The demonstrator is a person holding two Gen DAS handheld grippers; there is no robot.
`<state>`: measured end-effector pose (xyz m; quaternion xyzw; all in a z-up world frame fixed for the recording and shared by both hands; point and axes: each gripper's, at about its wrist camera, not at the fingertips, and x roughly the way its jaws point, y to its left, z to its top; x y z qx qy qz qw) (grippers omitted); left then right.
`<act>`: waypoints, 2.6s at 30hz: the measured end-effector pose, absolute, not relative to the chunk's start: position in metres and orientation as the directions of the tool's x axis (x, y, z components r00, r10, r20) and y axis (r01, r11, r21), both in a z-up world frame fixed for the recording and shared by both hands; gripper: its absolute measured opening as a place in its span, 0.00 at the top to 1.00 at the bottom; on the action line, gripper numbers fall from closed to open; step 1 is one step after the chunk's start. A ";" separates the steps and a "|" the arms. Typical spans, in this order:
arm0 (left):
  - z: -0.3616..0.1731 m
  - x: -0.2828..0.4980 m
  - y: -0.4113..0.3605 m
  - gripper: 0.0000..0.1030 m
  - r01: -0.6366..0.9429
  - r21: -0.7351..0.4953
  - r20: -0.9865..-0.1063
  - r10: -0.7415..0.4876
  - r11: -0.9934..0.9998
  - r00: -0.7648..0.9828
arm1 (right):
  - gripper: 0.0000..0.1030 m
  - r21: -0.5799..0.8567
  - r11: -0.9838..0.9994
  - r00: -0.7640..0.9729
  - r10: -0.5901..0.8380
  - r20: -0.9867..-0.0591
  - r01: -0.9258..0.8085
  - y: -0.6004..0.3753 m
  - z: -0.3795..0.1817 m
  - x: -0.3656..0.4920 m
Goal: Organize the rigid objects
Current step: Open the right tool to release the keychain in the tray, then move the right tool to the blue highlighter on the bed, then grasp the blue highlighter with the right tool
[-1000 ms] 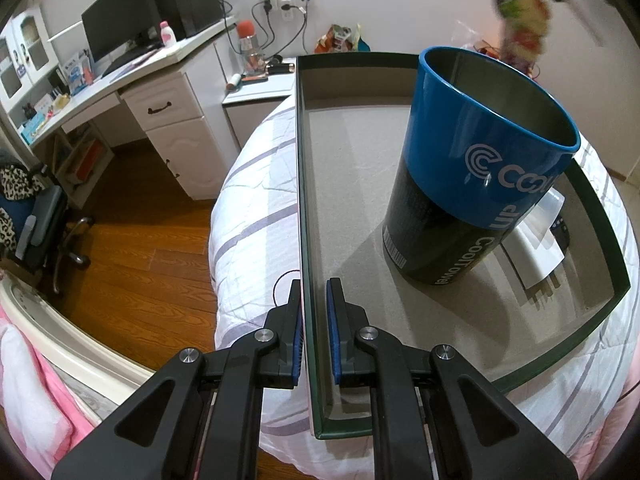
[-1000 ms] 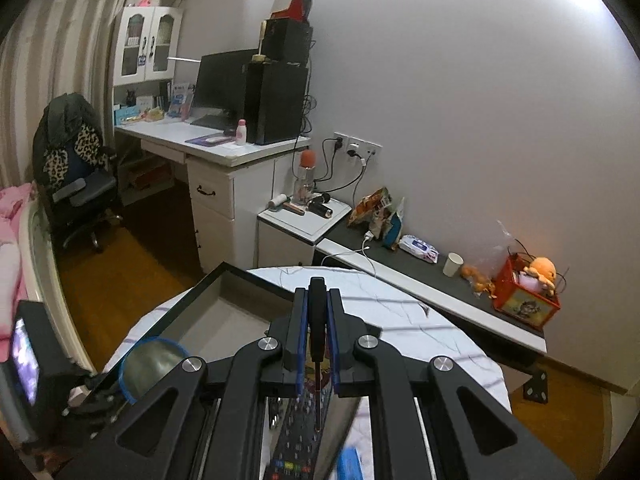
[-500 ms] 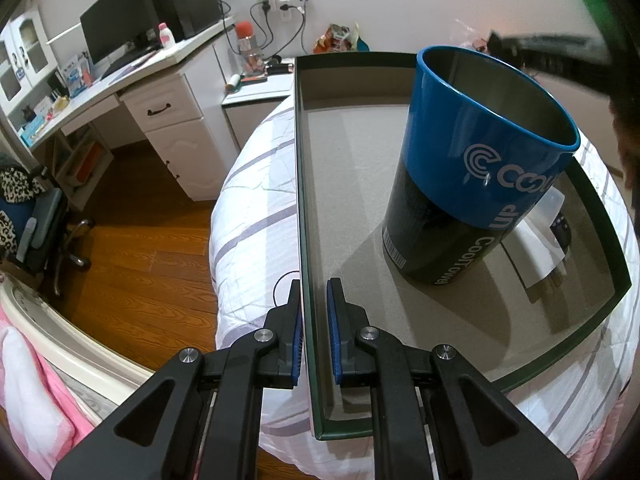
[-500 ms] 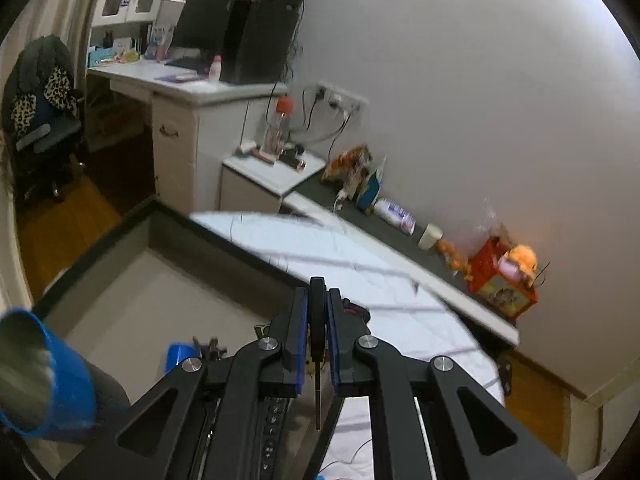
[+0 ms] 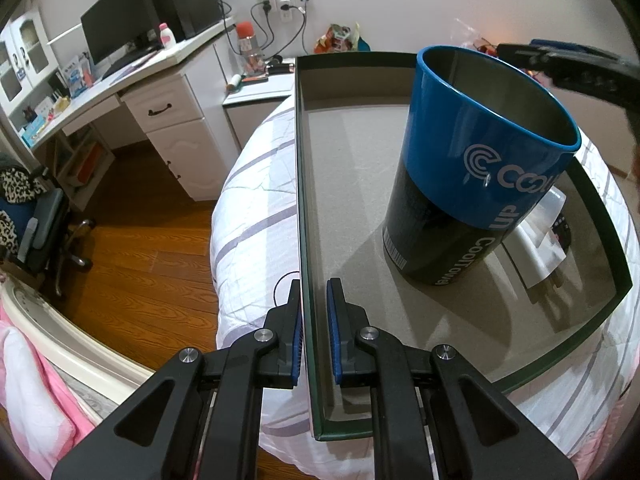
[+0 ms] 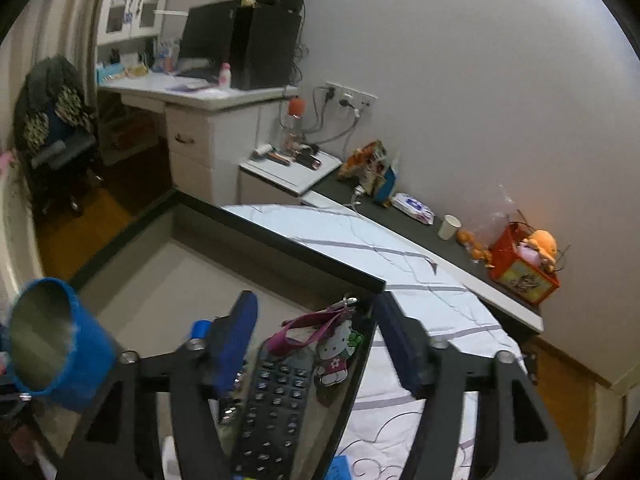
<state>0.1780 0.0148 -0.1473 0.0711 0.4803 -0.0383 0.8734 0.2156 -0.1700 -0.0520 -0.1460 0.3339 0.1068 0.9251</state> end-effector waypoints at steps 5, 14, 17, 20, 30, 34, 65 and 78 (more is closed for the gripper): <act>-0.145 0.177 0.016 0.91 0.135 0.087 -0.845 0.002 0.987 0.535 | 0.23 -0.204 0.943 0.788 0.088 -0.610 -0.263 -0.179 -0.039 0.198; -0.145 0.174 0.019 0.91 0.131 0.092 -0.846 0.008 0.987 0.533 | 0.23 -0.184 0.973 0.834 0.016 -0.552 -0.141 -0.217 -0.015 0.161; -0.146 0.173 0.018 0.91 0.128 0.096 -0.847 0.013 0.987 0.532 | 0.23 -0.166 0.982 0.844 -0.013 -0.536 -0.090 -0.233 -0.010 0.148; -0.146 0.172 0.019 0.91 0.124 0.102 -0.847 0.020 0.987 0.531 | 0.21 -0.147 0.988 0.848 -0.036 -0.528 -0.050 -0.246 -0.007 0.135; -0.145 0.171 0.017 0.91 0.112 0.115 -0.849 0.038 0.987 0.527 | 0.00 -0.164 0.985 0.845 -0.127 -0.520 0.047 -0.278 -0.018 0.099; -0.145 0.171 0.017 0.91 0.111 0.115 -0.849 0.040 0.987 0.527 | 0.00 -0.125 0.990 0.847 -0.116 -0.519 0.059 -0.288 -0.021 0.086; -0.145 0.168 0.017 0.91 0.106 0.123 -0.847 0.049 0.987 0.530 | 0.00 -0.158 0.972 0.675 0.002 -0.738 -0.175 -0.265 -0.125 0.102; -0.144 0.168 0.016 0.91 0.108 0.135 -0.844 0.057 0.985 0.533 | 0.44 -0.028 0.961 0.591 0.147 -0.793 -0.276 -0.272 -0.147 0.121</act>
